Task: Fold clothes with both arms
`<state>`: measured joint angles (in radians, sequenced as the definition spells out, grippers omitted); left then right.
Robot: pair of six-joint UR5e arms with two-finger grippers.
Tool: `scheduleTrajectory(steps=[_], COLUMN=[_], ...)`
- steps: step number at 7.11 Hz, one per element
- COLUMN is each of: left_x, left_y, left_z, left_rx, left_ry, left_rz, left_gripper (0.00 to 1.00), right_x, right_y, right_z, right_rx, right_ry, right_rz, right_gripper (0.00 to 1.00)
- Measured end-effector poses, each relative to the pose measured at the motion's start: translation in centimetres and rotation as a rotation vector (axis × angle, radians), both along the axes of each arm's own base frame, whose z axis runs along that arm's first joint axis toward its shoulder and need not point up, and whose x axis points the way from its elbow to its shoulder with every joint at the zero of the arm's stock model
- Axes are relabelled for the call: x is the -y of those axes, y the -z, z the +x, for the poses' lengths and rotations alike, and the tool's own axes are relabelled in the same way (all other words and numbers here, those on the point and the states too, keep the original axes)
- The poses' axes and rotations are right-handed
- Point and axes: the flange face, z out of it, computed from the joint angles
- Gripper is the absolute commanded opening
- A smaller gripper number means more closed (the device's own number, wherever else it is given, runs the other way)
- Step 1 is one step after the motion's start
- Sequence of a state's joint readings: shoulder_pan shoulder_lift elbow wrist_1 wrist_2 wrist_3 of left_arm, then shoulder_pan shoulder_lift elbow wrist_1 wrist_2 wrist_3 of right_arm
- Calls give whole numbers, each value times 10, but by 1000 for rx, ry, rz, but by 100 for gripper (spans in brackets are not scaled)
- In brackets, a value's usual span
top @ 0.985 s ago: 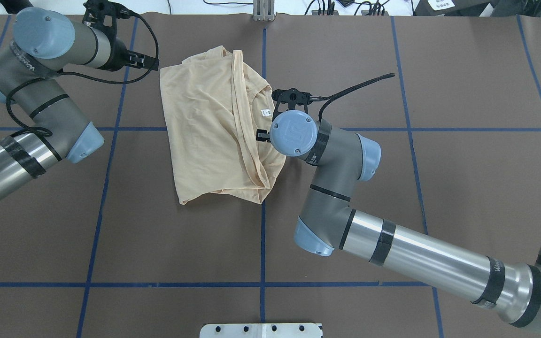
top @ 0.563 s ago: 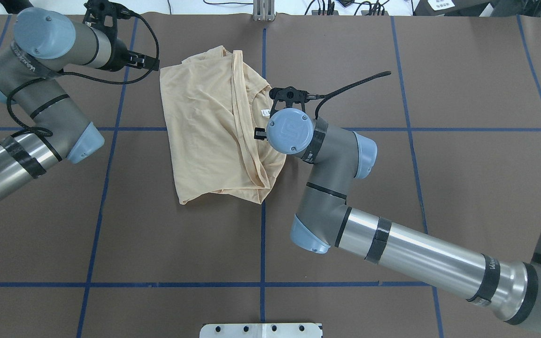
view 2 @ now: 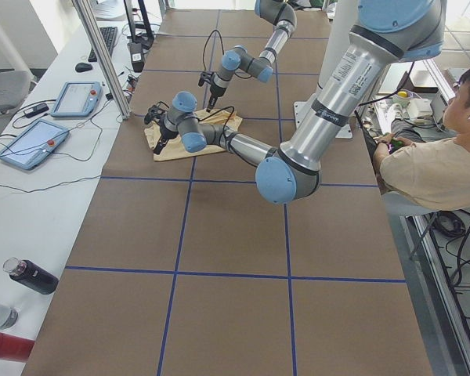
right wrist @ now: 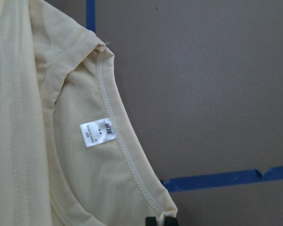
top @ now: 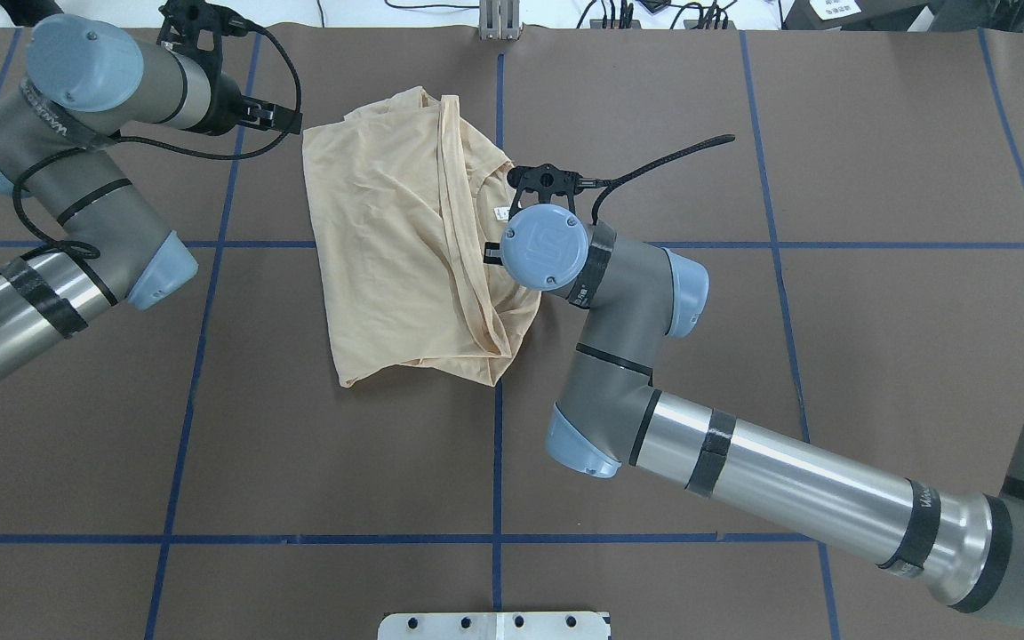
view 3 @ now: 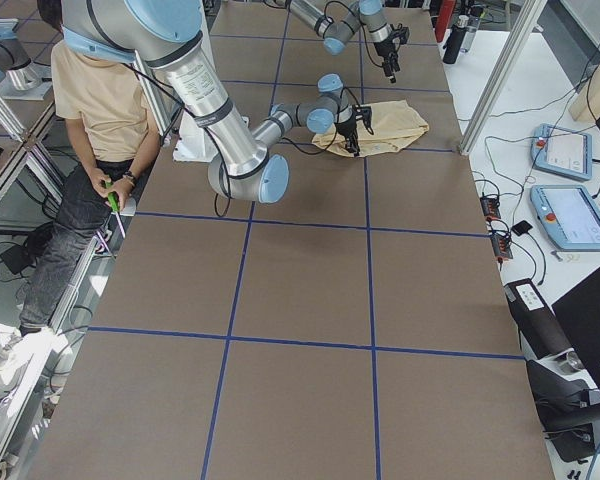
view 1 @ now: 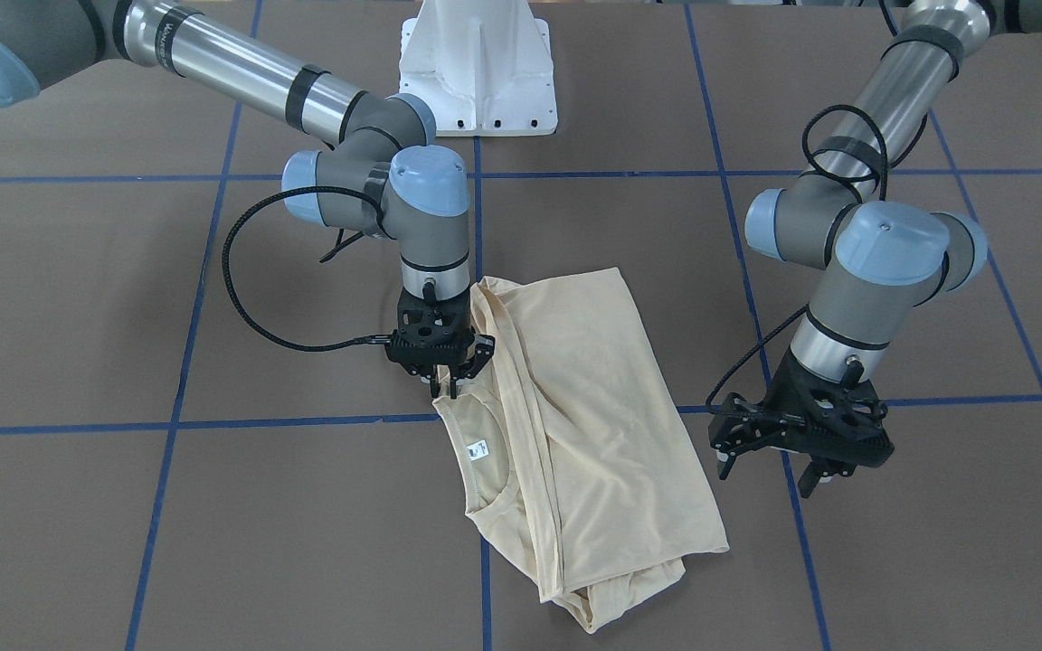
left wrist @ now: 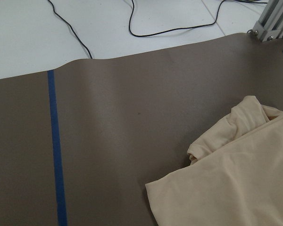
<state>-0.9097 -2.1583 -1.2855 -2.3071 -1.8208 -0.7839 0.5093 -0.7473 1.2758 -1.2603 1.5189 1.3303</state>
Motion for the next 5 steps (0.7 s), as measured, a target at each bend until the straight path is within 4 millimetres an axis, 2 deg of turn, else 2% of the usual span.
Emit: scheduleTrajectory(steps=[2,3,4,5], left_x=[0,0,0,0], left_y=[0,0,0,0], left_z=[0,0,0,0], left_rx=[0,0,0,-1], left_ry=[0,0,0,0], left_rz=[0,0,0,1], left_gripper=[100,100,100,100], right_x=[-3,-9,-24,-52], right_y=[4,1,-8,-23], right_z=[4,13,31,51], right_rx=[14,25,43,59], right_ry=[7,12,23,42], right_rz=[1,2,6,13], right_gripper=[0,0,0,0])
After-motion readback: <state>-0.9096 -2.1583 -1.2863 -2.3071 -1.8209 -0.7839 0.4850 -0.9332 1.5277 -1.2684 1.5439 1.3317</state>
